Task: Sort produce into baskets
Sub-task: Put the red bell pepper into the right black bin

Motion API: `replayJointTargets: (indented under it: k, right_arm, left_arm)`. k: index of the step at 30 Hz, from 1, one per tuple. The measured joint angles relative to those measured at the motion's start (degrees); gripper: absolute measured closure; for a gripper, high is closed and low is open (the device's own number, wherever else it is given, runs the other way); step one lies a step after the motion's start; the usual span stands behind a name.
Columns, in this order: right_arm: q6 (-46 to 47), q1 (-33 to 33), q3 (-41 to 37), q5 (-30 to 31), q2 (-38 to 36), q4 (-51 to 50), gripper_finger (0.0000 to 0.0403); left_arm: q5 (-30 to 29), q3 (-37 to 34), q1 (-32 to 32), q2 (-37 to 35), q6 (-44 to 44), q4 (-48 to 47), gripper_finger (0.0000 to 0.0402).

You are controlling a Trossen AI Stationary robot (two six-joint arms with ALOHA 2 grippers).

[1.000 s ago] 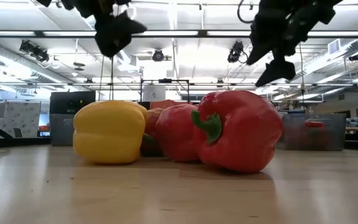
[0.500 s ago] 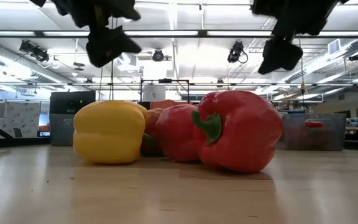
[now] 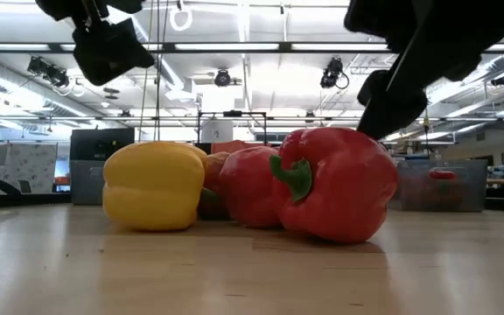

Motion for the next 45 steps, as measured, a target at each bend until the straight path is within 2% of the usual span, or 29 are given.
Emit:
replayJointTargets:
  k: [3, 14, 23, 28, 33, 36, 41, 45]
  right_arm:
    - [-3.5, 0.0, 2.6, -0.2, 2.4, -0.7, 0.0005]
    - [-25.7, -0.1, 10.9, -1.0, 9.0, -6.7, 0.0003]
    - [-31.9, -1.2, 11.6, -2.1, 12.6, -8.2, 0.0003]
    - [-31.2, -1.4, 11.6, -2.1, 12.8, -8.4, 0.0015]
    - [-29.0, -1.9, 11.6, -3.6, 12.8, -8.4, 0.007]
    - [-24.9, -2.9, 11.6, -3.9, 12.1, -9.9, 0.0085]
    - [-12.5, -6.3, 12.9, -9.4, 6.9, -14.2, 0.0085]
    - [-9.5, -8.5, 13.5, -2.9, 0.3, -20.5, 0.0085]
  left_arm:
    - [-3.6, 0.0, -1.3, 2.5, 3.9, 1.0, 0.0159]
    - [-3.2, 0.0, -2.0, 14.2, 5.1, 16.2, 0.0159]
    - [-2.6, 1.7, -2.0, 17.6, 2.9, 16.3, 0.0159]
    - [-2.7, 1.8, -2.0, 17.6, 2.5, 16.3, 0.0159]
    - [-3.3, 1.8, -2.0, 17.6, 2.4, 16.3, 0.0159]
    - [-4.1, 1.8, -2.0, 17.6, 0.8, 16.3, 0.0159]
    - [-4.9, 2.2, -1.5, 17.6, -6.2, 15.9, 0.0159]
    - [-6.3, 3.7, 0.0, 17.5, -5.8, 16.2, 0.0159]
